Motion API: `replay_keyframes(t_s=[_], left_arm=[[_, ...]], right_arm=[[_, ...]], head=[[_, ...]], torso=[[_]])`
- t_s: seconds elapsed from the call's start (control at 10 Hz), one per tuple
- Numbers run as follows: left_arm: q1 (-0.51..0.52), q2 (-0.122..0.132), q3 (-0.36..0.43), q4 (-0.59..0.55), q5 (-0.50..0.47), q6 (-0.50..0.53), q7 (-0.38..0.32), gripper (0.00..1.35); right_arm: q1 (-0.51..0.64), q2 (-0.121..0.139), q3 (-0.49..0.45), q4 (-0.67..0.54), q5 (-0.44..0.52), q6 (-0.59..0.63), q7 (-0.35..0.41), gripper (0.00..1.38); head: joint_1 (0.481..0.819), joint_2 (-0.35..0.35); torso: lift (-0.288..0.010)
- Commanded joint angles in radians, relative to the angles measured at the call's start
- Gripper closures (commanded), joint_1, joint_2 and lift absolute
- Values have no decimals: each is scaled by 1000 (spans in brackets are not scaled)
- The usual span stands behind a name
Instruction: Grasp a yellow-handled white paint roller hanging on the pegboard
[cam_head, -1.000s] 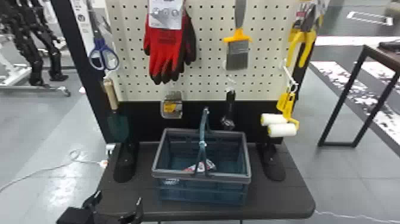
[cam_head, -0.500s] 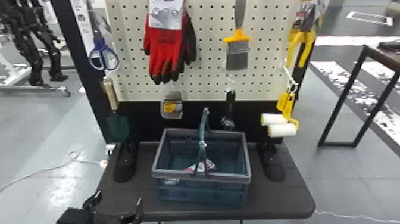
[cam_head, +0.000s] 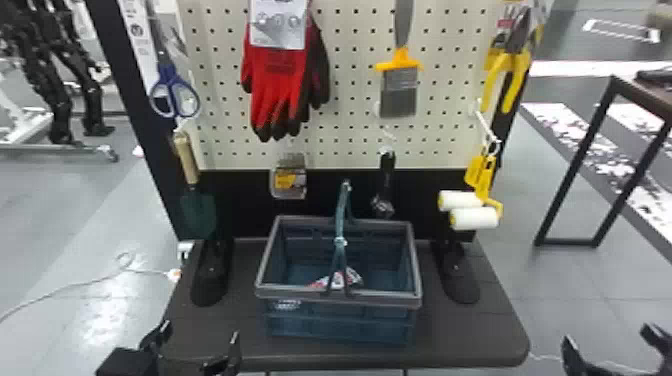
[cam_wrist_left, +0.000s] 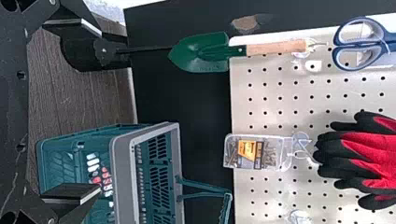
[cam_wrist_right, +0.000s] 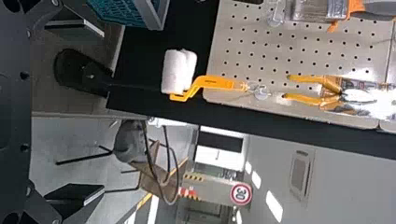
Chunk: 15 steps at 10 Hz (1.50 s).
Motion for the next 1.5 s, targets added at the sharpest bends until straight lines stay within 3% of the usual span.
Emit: replay_keyframes(t_s=[0.0,0.4,0.6,1.0,1.2,1.4], left_arm=[[-5,0,-4,6,3,-1,0,144],[-25,0,-9,23,15,-13,-6,144],[-25,-12,-9,35,21,-16,-16,144],[-32,-23,-12,72,43,-55,-37,150],[-46,-26,-26,84,46,-56,-45,150],[-57,-51,-23,99,41,-64,-60,150]], right_arm=[[-87,2,-26,41,-6,35,48,139],[-291,2,39,164,-55,115,101,133],[-392,-24,86,230,-56,160,127,130],[-641,-68,172,496,-49,209,219,134],[-710,-111,172,557,-33,229,234,134],[-777,-168,171,595,-50,259,240,134]], head=[[549,0],[549,0],[549,0],[549,0],[549,0],[549,0]], torso=[[-100],[-100],[-100],[-100],[-100],[-100]])
